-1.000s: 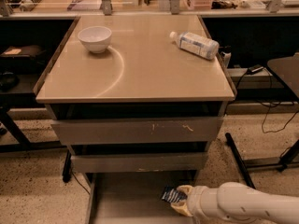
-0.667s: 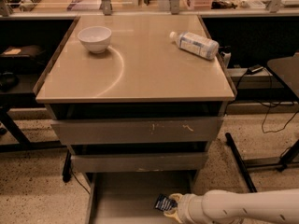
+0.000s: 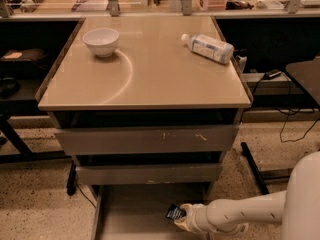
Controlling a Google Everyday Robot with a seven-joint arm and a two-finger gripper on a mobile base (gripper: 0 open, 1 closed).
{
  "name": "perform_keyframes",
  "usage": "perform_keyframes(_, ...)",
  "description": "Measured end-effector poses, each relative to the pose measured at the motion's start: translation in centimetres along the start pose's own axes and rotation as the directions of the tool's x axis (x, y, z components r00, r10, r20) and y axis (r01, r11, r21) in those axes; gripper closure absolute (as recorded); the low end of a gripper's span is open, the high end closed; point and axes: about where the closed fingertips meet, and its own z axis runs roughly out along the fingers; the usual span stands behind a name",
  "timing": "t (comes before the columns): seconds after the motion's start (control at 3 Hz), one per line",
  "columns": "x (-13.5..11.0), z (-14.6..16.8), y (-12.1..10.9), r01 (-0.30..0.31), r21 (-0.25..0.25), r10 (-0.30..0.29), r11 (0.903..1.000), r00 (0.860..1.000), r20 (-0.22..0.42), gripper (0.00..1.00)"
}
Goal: Place rxbar blueberry into bottom drawer
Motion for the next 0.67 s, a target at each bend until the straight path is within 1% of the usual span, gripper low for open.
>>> perform_keyframes(0.33,0.9,1.7,-2.5,-0.085,0.005,0.085,0.9964,0.996,0.038,1.0)
perform_keyframes(0.67,2.0,0.9,-3.4,-0.113,0.027,0.112,0.9932,0.993,0.043,1.0)
